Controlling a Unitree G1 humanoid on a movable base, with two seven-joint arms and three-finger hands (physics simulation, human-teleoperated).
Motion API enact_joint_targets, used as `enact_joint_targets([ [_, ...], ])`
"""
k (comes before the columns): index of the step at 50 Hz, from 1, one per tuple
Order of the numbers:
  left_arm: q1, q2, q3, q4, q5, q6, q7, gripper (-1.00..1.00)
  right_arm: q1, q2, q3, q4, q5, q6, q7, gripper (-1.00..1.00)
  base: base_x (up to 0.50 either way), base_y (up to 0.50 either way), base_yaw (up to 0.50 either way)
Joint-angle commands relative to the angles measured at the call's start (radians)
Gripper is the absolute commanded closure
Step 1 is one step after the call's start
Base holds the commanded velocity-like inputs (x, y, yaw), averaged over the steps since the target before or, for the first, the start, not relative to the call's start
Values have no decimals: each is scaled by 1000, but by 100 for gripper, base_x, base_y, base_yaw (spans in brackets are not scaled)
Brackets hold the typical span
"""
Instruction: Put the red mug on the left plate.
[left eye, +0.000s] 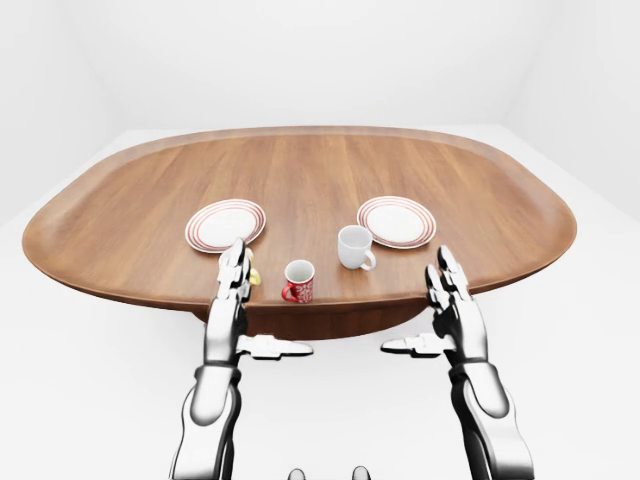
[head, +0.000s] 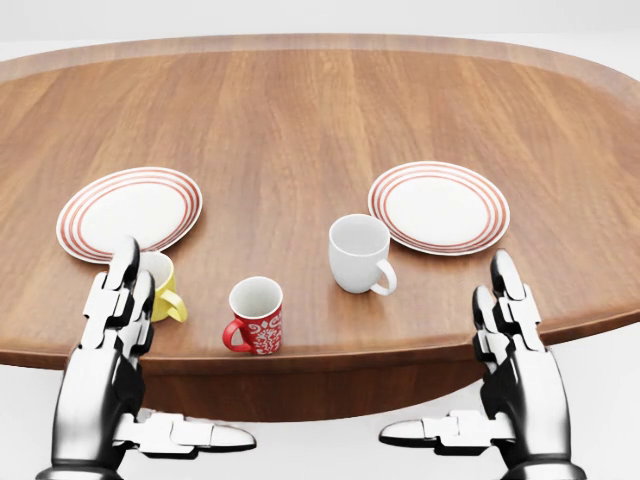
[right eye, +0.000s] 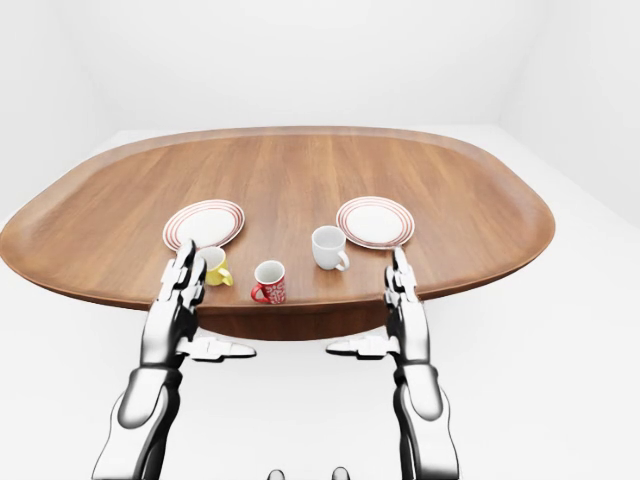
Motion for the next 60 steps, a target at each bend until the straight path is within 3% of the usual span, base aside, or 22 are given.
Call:
enact_joint_targets([
  [1,254,37,-71,-345,102,-127,-17,-100,322,38,-23,-412,53,-85,98,-100,0,0,0],
  [2,294,37,-63,-366,111,-127,-7,-100,374,46,-23,-439,65,-118,128,-100,0,0,0],
  [8,391,6,-9,-414,44,-127,0,-100,458,83,-37,-455,91,-118,197,-100,0,0,0],
  [36,332,-20,14,-362,72,-127,0,-100,462,88,-46,-457,66,-118,265,-100,0,0,0],
  [39,332,-24,14,-364,92,-127,15,-100,437,87,-41,-446,8,-118,238,-100,0,0,0],
  [60,331,-19,6,-364,91,-127,21,-100,460,94,-48,-452,-31,-118,270,-100,10,50,0],
])
